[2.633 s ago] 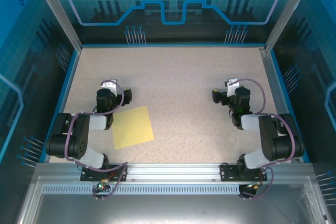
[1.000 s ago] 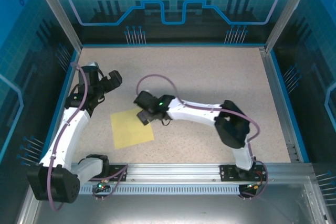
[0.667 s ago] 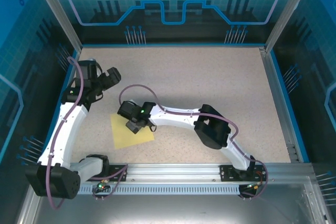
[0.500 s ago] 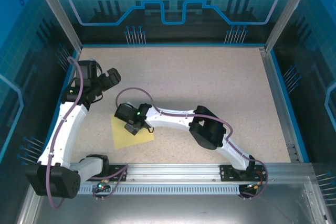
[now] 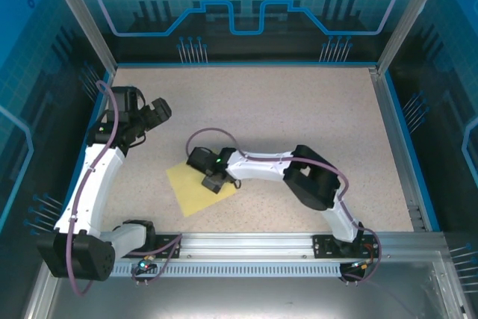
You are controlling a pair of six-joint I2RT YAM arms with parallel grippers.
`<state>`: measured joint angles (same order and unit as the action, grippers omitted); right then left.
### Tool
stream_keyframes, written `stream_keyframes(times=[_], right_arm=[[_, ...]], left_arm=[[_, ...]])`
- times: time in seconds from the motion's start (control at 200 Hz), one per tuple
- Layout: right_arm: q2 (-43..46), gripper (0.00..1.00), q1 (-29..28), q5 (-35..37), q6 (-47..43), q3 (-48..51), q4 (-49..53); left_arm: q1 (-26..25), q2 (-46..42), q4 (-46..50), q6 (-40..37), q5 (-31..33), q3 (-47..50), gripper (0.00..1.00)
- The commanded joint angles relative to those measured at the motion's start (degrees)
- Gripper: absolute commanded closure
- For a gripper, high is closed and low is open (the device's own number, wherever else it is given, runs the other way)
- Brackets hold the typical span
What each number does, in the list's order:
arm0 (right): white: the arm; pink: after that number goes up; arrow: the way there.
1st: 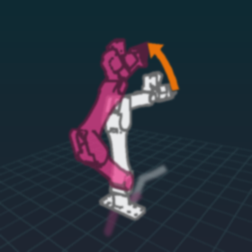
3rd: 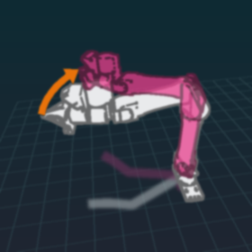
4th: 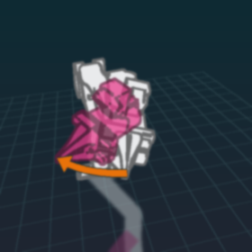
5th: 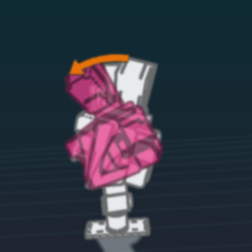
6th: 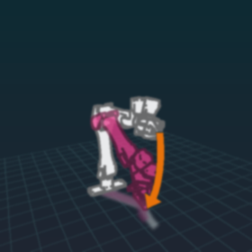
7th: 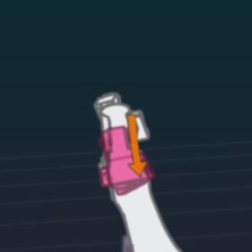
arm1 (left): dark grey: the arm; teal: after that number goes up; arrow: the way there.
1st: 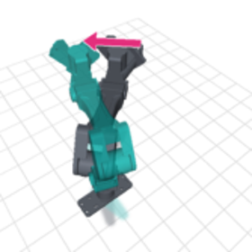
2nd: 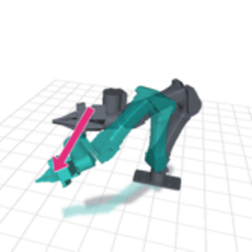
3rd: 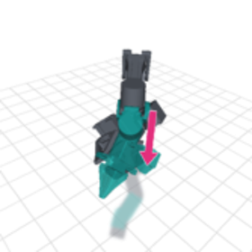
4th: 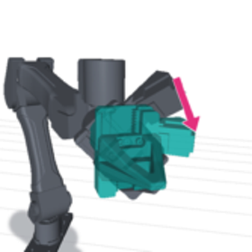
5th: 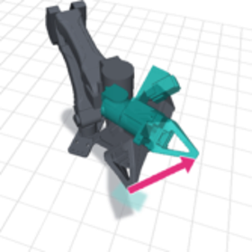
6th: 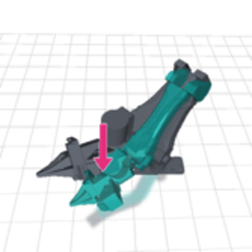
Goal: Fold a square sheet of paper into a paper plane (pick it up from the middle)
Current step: Move the square sheet of paper to the center of the table.
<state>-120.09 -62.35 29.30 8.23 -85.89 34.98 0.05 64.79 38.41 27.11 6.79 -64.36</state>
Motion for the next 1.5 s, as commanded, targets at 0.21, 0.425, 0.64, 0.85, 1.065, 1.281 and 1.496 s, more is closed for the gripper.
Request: stream_keyframes(times=[0.21,0.425,0.64,0.85,1.065,1.281,1.496], right_arm=[[10.1,0.00,14.6,0.0,0.6,12.3,2.4],[15.1,0.01,13.1,-6.2,7.3,5.9,7.1],[6.1,0.01,5.7,-14.5,9.8,-2.4,6.7],[-2.4,0.00,5.0,-11.8,9.5,-8.0,8.1],[-4.6,0.01,5.4,-1.6,12.7,-6.4,8.4],[-2.1,0.01,9.2,-2.2,16.6,0.3,5.6],[2.5,0.00,15.6,-7.4,19.0,8.1,2.0]], left_arm=[[0.7,0.0,1.2,0.9,-0.6,-0.6,0.02],[0.7,-0.1,1.4,1.7,-0.9,0.0,0.01],[0.7,-0.7,0.3,4.1,-2.5,2.8,0.02],[0.7,-1.0,0.6,4.5,-3.1,3.5,0.02],[0.7,-0.7,0.4,4.5,-3.2,3.8,0.01],[0.7,0.0,0.5,4.4,-3.1,3.7,0.02],[0.7,0.0,0.7,4.5,-3.1,3.7,0.02]])
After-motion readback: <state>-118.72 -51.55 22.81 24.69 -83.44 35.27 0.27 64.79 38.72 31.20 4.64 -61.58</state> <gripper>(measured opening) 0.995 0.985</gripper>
